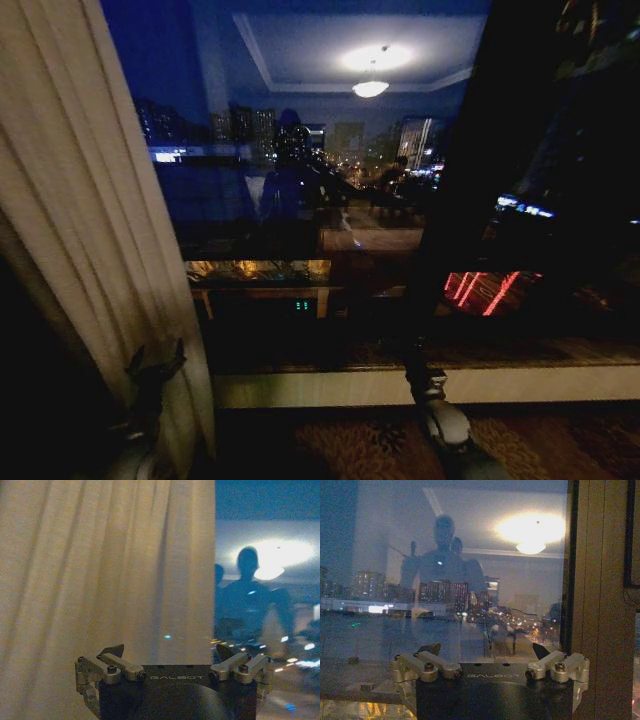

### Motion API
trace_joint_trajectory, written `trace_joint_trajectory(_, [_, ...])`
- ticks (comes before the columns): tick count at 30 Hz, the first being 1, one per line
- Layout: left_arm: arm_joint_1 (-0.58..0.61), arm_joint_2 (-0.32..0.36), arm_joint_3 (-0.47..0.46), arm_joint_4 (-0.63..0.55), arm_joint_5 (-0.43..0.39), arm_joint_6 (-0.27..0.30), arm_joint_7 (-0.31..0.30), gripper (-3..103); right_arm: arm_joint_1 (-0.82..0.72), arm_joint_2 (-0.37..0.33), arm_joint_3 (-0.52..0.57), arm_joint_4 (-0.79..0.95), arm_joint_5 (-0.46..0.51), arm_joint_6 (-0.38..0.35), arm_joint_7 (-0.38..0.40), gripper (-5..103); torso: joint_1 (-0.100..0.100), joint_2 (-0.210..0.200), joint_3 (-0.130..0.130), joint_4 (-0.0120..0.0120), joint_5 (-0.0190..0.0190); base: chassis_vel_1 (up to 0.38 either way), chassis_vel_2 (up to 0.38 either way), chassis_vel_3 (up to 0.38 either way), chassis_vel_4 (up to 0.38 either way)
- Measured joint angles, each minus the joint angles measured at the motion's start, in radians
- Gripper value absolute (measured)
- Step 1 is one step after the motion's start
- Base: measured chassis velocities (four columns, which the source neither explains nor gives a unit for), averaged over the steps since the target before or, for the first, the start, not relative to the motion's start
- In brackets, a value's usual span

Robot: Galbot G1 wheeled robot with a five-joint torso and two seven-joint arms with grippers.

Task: Open the curtains by pulling them apart, changing their state from closed to fully open.

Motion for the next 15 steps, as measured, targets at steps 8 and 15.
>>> trace_joint_trajectory(8, [0.011, -0.050, 0.039, -0.062, -0.036, 0.076, 0.010, 100, 0.000, 0.000, 0.000, 0.000, 0.000, 0.000, 0.000, 100, 0.000, 0.000, 0.000, 0.0000, 0.0001, 0.000, 0.000, 0.000, 0.000])
trace_joint_trajectory(15, [0.004, -0.074, 0.063, -0.071, -0.010, 0.078, 0.002, 100, 0.000, 0.000, 0.000, 0.000, 0.000, 0.000, 0.000, 100, 0.000, 0.000, 0.000, 0.0000, 0.0000, 0.000, 0.000, 0.000, 0.000])
